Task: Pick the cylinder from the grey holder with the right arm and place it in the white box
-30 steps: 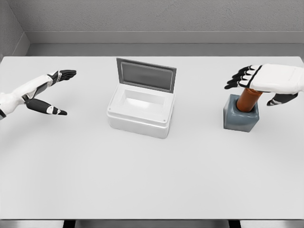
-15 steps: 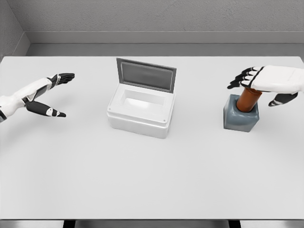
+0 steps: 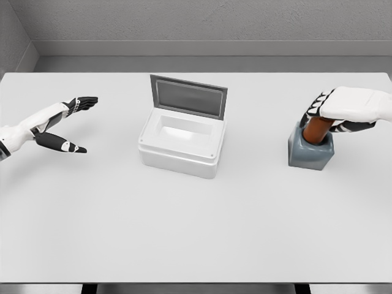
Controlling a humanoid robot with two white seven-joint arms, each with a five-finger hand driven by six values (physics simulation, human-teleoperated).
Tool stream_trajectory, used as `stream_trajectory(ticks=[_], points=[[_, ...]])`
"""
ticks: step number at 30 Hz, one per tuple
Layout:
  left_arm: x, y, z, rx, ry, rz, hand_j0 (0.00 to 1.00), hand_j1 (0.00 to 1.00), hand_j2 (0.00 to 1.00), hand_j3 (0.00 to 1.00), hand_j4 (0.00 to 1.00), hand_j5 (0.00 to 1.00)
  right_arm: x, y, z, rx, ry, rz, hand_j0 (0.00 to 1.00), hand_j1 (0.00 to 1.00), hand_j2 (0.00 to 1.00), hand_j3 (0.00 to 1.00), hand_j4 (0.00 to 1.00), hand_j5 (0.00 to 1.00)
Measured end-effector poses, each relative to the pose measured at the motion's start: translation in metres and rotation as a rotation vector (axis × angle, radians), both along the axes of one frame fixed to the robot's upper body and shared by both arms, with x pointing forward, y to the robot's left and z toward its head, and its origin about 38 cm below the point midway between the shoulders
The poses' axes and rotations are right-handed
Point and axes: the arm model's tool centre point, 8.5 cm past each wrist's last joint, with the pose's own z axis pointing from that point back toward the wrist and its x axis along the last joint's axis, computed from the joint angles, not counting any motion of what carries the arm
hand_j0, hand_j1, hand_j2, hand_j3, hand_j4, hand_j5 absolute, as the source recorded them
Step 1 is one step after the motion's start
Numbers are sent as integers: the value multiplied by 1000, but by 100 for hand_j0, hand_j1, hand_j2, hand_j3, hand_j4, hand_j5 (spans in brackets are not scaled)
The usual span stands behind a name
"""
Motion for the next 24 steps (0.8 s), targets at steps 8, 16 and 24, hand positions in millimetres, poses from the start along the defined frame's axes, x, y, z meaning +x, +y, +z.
stream_trajectory(ticks=[8, 16, 24], points=[[0, 0, 0, 1, 1, 1, 100, 100, 100, 100, 100, 100, 0, -2, 3, -2, -6, -3, 40, 40, 40, 40, 40, 40], [0, 1, 0, 2, 1, 2, 100, 100, 100, 100, 100, 100, 1, -10, 12, -1, -22, -23, 40, 40, 40, 40, 40, 40], [1, -1, 0, -1, 0, -1, 100, 100, 100, 100, 100, 100, 6, -3, 31, 41, -65, -10, 40, 40, 40, 40, 40, 40]])
